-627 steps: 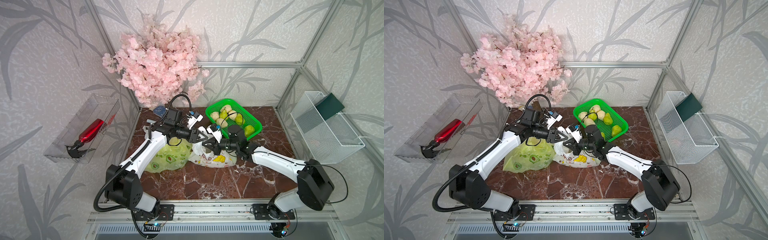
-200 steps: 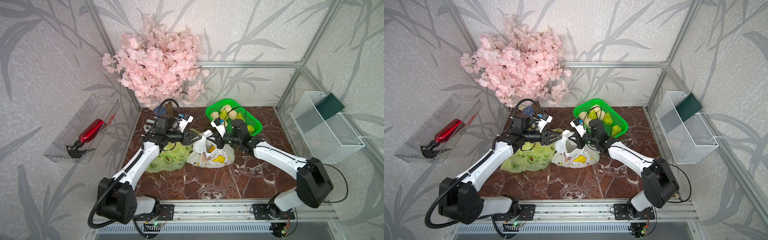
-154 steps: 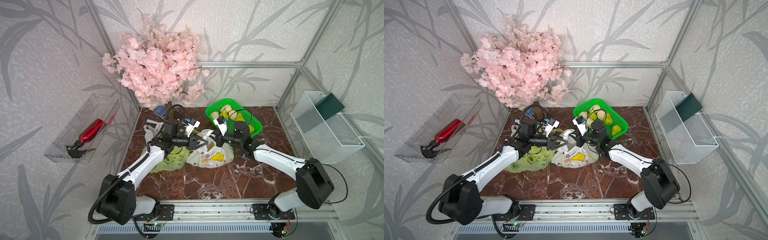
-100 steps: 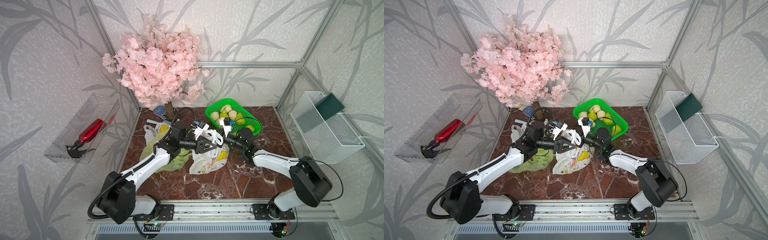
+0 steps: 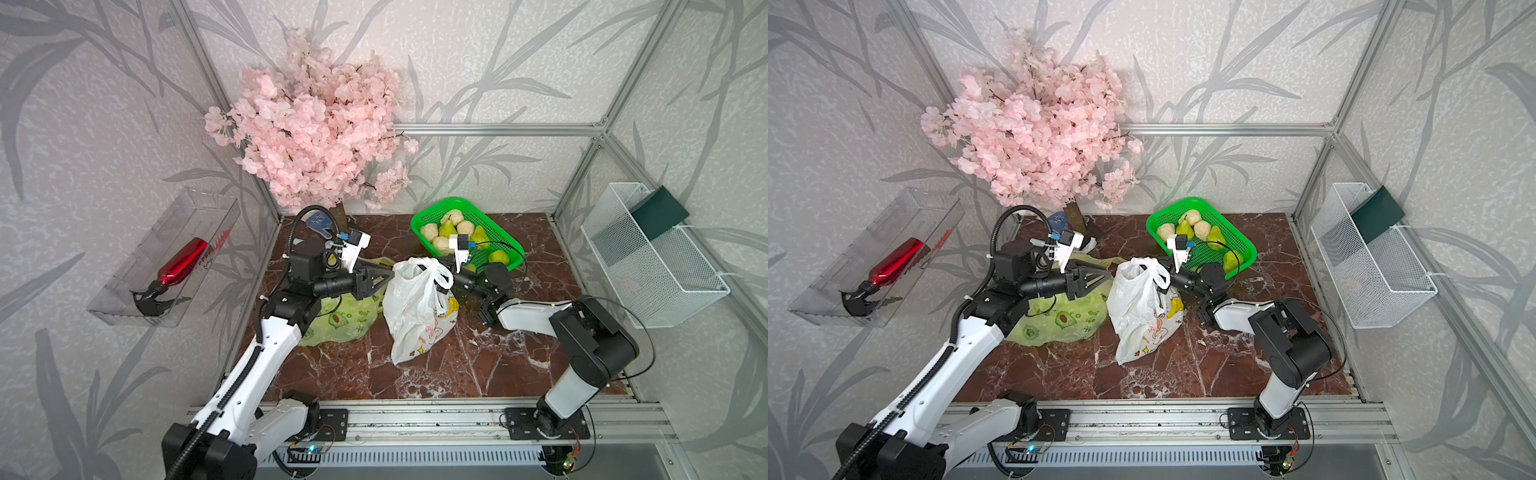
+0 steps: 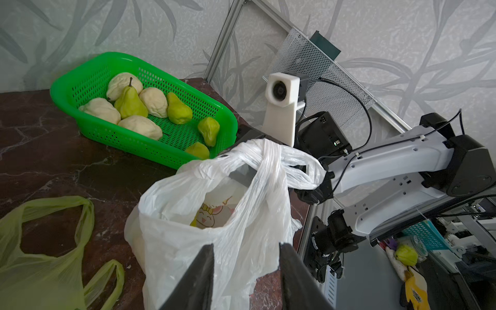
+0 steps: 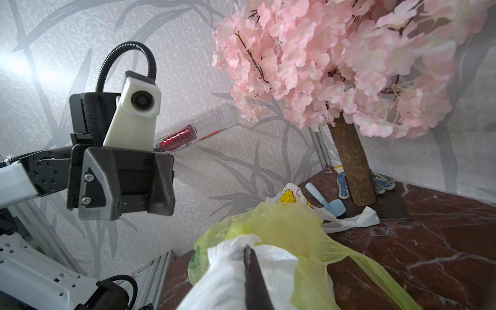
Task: Place the pears into plastic bags & tie knots
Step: Tie the plastic bag at the center of the board.
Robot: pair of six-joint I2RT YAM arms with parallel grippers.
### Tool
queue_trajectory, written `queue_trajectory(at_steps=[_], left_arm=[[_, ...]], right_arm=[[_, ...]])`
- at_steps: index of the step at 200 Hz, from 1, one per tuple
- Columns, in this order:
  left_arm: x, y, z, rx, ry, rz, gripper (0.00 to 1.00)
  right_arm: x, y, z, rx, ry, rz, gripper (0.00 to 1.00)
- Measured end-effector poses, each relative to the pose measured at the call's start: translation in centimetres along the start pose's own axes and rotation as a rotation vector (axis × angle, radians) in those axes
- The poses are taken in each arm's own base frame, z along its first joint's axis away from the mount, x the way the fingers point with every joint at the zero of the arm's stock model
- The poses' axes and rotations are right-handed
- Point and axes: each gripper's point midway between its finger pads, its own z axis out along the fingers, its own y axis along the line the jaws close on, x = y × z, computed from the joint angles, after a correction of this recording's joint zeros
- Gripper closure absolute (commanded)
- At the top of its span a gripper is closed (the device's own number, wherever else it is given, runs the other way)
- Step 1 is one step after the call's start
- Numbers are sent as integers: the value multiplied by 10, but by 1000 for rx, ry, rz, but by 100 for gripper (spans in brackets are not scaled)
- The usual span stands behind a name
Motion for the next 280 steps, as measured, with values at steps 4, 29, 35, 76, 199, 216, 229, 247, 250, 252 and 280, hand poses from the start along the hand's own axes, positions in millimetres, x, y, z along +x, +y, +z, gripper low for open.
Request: queue_trajectory(at_steps=[4,29,35,76,199,216,229,247,250,252,280], left_arm=[[-3,1,3,7,4,-2,55],[6,24,30,19,74,-54,48],[11,27,34,21,89,-68,45],[19,22,50,73,122,-81,44],[2,26,69,105,111,-91,100],[-1,27,69,90,110,-98,100],[-6,31,66,68,96,-100,100],[-12,40,61,22,74,-111,100],[-13,43,59,11,68,-114,100],[-14,44,58,4,65,-115,100],[-20,59,47,-67,30,-136,100]], right_arm=[[0,0,0,-3,1,5,100],[-2,2,3,-19,5,31,100],[-2,3,3,-23,7,35,100],[-2,6,5,-41,17,44,100],[4,2,6,-50,38,58,93],[3,-1,6,-28,36,68,75],[5,-8,1,22,52,92,70],[8,-15,-14,135,108,146,64],[8,-16,-17,159,119,153,64],[8,-16,-19,177,128,159,64],[-6,-8,-50,386,215,204,60]])
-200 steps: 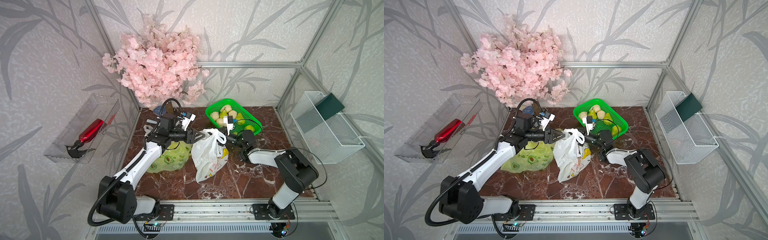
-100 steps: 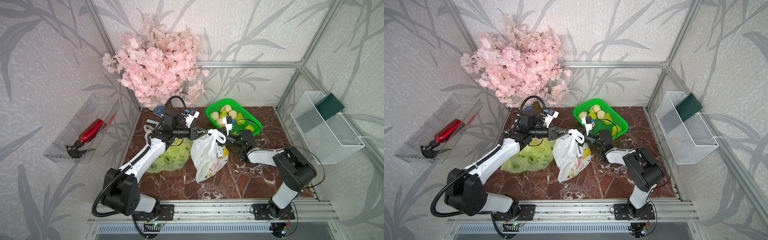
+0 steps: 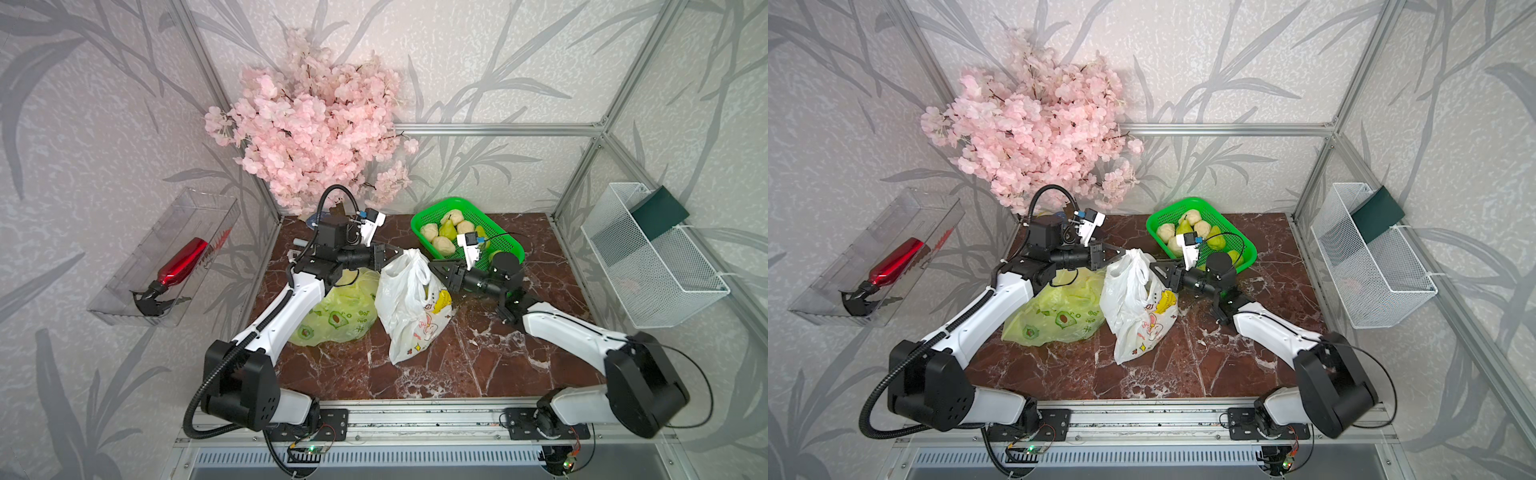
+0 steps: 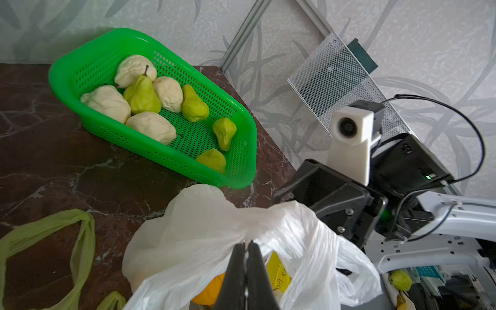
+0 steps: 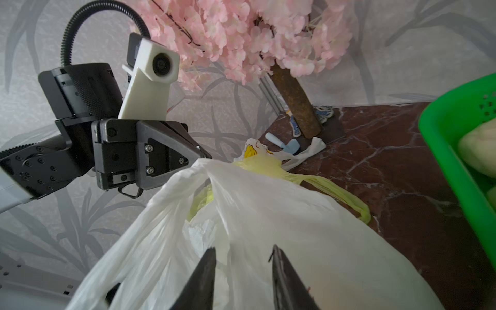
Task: Place the pears into plastic bags & tie knots
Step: Tie the plastic bag at the center of the board.
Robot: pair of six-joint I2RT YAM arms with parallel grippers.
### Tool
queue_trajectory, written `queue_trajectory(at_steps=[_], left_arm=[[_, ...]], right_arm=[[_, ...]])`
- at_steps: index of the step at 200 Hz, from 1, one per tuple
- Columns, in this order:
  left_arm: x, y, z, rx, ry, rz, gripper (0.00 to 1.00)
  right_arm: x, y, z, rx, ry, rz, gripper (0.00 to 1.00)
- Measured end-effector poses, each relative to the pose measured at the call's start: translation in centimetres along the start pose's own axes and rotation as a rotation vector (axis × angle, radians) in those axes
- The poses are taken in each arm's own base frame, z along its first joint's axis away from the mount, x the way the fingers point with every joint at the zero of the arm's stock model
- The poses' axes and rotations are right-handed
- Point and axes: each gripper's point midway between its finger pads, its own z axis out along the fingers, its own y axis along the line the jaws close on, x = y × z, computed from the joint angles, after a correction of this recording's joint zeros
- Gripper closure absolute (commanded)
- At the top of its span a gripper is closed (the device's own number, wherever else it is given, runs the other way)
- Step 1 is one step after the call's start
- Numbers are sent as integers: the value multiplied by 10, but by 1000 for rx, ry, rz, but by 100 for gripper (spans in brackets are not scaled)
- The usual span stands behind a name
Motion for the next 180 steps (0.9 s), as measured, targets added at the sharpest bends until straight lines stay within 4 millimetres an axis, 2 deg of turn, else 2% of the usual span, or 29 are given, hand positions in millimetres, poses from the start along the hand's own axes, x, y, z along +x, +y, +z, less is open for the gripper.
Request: queue_trajectory(at_steps=[24,45,78,98,119,139,157,180], left_arm=[[3,2,-1,-9,-7,-20,100],[4,2,0,-6,-9,-30,100],[3,-2,2,7,-13,-28,100],[3,-3,2,10,-13,-29,100],[3,-4,3,12,-12,-28,100],[3,-5,3,13,-12,-27,100],[3,-5,3,16,-10,-27,100],[7,-2,-3,-17,-2,-32,100]], right_arm=[[0,13,-31,102,59,34,51],[2,34,-44,138,126,29,46],[0,79,-33,116,211,-34,44],[4,84,-17,122,254,-48,45],[14,76,0,158,306,-52,54],[20,65,12,197,339,-54,75],[22,56,15,235,347,-57,99],[19,40,9,339,330,-56,100]])
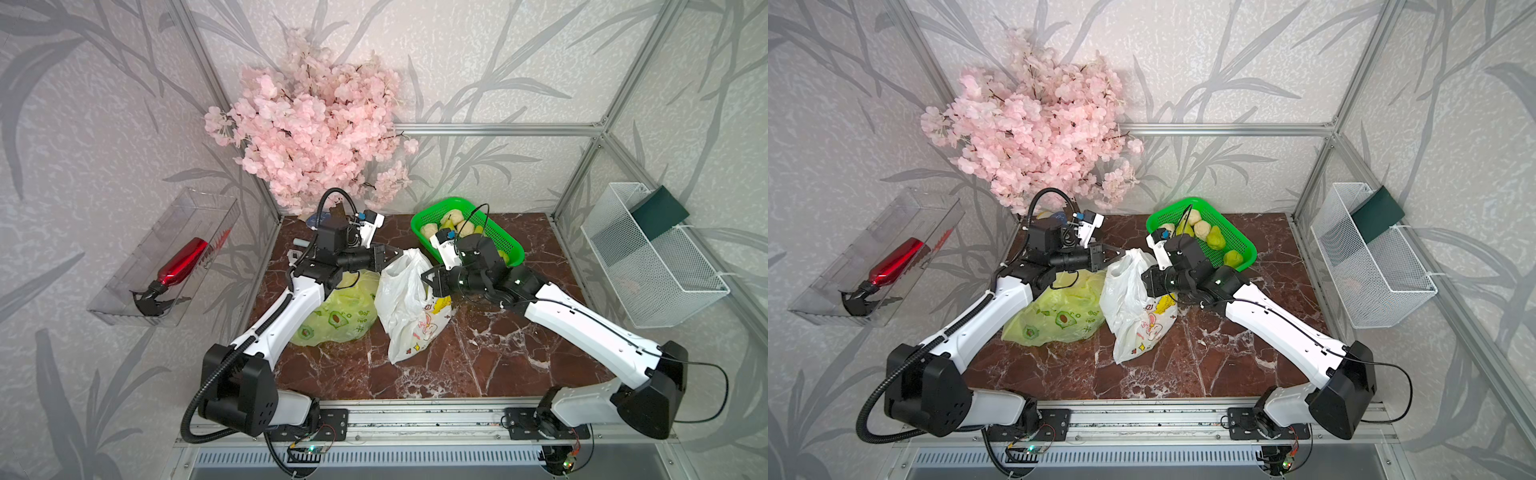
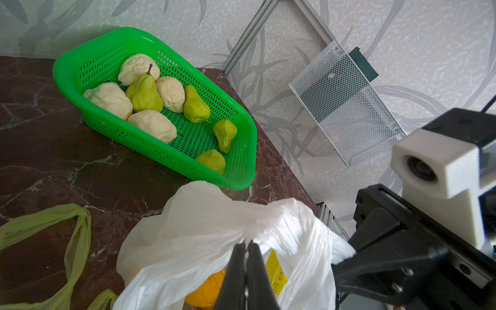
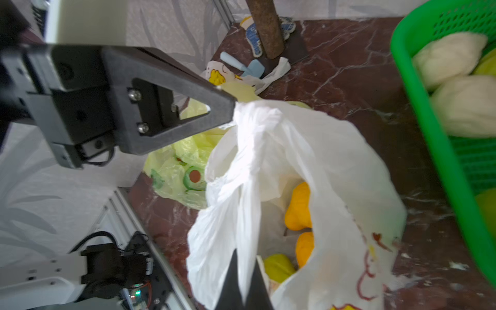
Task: Place the pears into plastic bags & tie knots
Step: Tie the plastic bag at the center of the board.
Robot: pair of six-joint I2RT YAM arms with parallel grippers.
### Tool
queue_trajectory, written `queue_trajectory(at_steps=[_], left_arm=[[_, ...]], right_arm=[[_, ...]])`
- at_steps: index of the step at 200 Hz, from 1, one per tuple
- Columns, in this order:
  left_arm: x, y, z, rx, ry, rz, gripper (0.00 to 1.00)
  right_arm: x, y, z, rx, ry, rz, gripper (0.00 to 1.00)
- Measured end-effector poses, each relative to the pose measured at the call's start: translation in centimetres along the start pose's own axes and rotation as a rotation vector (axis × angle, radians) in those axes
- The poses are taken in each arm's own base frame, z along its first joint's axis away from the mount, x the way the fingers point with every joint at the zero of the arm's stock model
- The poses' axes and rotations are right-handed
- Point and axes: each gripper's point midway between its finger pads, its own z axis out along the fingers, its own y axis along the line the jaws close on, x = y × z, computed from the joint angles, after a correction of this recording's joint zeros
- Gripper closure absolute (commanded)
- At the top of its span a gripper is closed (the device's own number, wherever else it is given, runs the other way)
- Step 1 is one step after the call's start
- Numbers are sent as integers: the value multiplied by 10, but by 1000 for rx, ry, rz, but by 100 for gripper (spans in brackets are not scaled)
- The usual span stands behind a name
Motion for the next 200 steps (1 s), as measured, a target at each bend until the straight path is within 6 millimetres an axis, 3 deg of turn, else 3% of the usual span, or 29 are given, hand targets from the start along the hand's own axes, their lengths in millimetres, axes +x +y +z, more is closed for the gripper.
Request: queue_trajectory(at_steps=[20,45,73,92,115,131,146,167,183,200], left_arm=[[6,12,-25,-107,-14,-2,100],[20,32,-61,-273,-34,9,100],[53,58,-64,-367,37,-31,100],[75,72,-62,-397,100,-79,100],[80,75,-62,-404,112,-93,100],[79,76,-63,-411,108,-94,100],[74,83,-72,-445,86,-107,79],[62,80,-83,-459,40,-122,61],[51,68,-90,-452,9,-98,59],[39,58,-96,-455,-16,-72,58]], right_arm=[[3,-27,-13,105,-23,31,100],[21,-89,-45,222,-60,135,100],[56,-164,-71,324,-67,304,100],[78,-183,-73,326,-23,372,100],[82,-182,-71,297,5,370,99],[81,-181,-72,309,25,355,60],[77,-176,-79,363,40,293,37],[60,-127,-79,344,62,110,22],[52,-86,-70,296,76,-9,18],[55,-52,-45,277,139,-113,15]])
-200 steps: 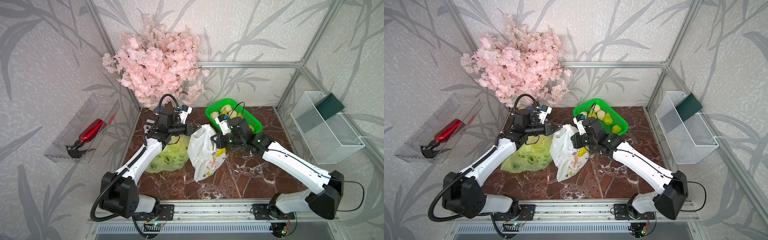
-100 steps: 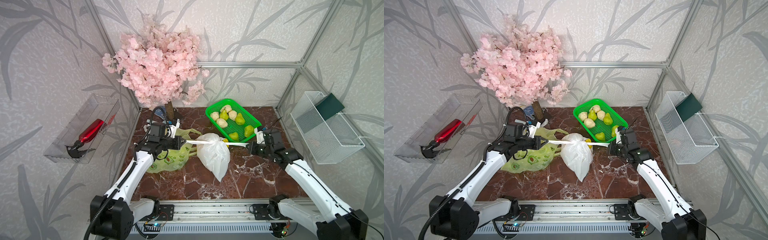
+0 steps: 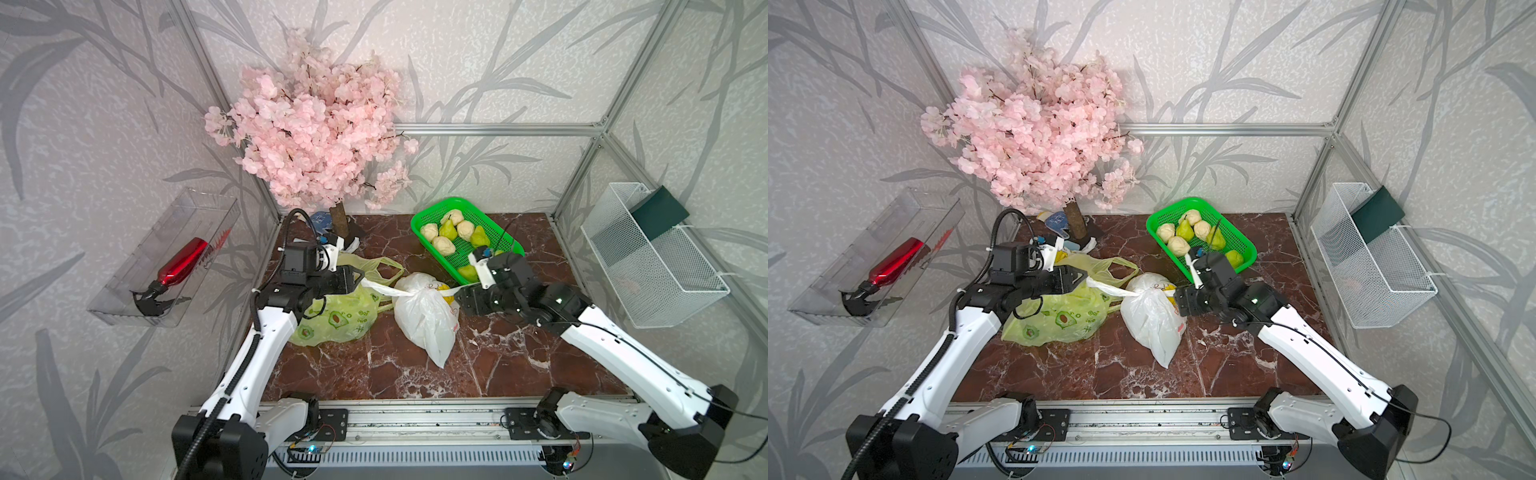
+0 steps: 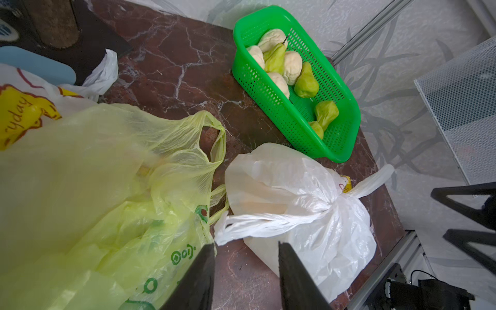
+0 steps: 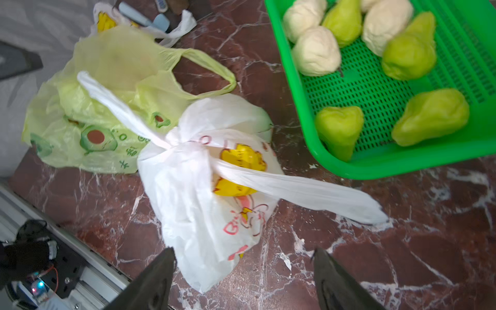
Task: Place the pears into plastic bags & tie knots
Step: Tie the plastic bag at the center of the board, then move the plastic bag to the center of the board.
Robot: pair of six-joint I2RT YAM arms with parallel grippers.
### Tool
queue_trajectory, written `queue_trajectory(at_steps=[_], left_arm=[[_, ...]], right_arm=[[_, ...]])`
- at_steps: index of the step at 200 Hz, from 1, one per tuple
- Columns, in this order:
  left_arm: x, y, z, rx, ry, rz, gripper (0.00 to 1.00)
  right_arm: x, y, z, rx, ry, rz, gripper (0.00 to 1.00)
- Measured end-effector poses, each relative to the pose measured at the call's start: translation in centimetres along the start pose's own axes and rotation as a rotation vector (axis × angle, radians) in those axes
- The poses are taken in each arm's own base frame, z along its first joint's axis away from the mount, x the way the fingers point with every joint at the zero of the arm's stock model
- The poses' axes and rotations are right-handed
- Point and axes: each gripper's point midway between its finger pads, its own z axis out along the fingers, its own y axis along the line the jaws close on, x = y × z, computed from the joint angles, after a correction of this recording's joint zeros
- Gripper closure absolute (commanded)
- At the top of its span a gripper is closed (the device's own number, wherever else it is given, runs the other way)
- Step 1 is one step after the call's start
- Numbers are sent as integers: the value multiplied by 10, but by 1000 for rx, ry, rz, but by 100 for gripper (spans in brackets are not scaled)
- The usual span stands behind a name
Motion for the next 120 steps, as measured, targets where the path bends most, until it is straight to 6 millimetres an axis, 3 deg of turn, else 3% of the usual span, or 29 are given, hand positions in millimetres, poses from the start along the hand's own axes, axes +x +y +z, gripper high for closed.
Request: queue_trajectory(at_steps=[24,49,57,70,81,101,105,120], left_arm=[[-11,-4,-7,-10,-29,16,58],[-10,-2,-8,-20,-25,13,59],[-10,-2,-8,-22,-25,13,59],[-10,-1,-8,-26,-26,13,59],[-10,0,-8,-33,-28,13,60],[-10,2,-9,-48,-31,12,62],[-10,2,-9,-50,-31,12,63],[-9,5,-10,-66,-28,9,64]], right_arm=[[-1,40,48,14,99,-109,14],[11,53,104,59,215,-165,17],[14,54,116,73,246,-174,23],[21,52,131,95,286,-190,49],[28,47,135,120,314,-196,69],[37,35,126,164,333,-196,96],[39,32,122,171,333,-203,100],[47,19,99,192,329,-181,100]])
